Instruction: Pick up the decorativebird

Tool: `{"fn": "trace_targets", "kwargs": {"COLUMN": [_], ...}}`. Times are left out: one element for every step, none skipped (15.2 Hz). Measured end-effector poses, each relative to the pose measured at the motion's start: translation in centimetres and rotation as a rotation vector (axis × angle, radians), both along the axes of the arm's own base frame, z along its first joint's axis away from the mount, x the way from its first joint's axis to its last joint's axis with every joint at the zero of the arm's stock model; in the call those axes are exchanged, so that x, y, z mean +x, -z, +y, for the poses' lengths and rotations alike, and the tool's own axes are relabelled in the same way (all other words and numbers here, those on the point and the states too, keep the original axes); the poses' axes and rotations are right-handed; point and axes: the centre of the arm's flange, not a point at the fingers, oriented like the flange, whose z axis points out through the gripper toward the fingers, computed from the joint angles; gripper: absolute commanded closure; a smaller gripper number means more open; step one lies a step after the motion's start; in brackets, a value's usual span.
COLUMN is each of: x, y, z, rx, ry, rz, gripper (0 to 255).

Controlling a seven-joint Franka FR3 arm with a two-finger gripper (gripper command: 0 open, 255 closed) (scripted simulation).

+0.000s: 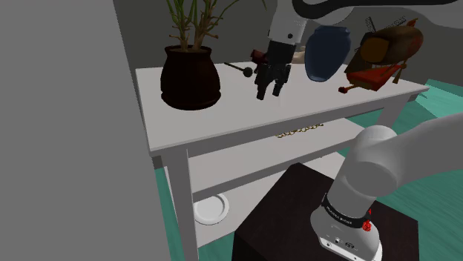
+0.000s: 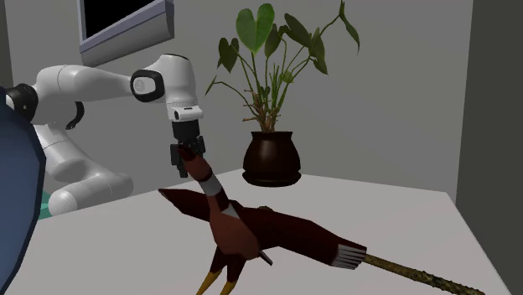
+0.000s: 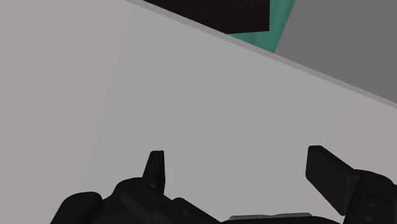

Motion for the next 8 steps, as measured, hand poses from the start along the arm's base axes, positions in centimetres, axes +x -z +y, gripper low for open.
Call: {"fn": "trace_targets", "kwargs": {"x": [0.0,0.5,1.1,2.2,3.0,3.9,4.9,6.2], "y": [0.0,-0.1,-0.2,-0.4,-0.5,-0.8,-1.1,-1.1], "z": [0.0,-0.3,-0.9,-1.4,-2.4,-2.9,-3.6,-4.5], "rx": [0.000,-0.001,-0.001,-0.002,-0.004,-0.005,-0.006,-0.007], "ry": [0.000,0.011,0.029,0.050,0.073,0.096,0.120,0.144], "rz": [0.000,-0.001,-0.001,-0.002,-0.003,-0.004,-0.005,-0.006], "gripper": [0,0,0,0,0,0,0,0]}}
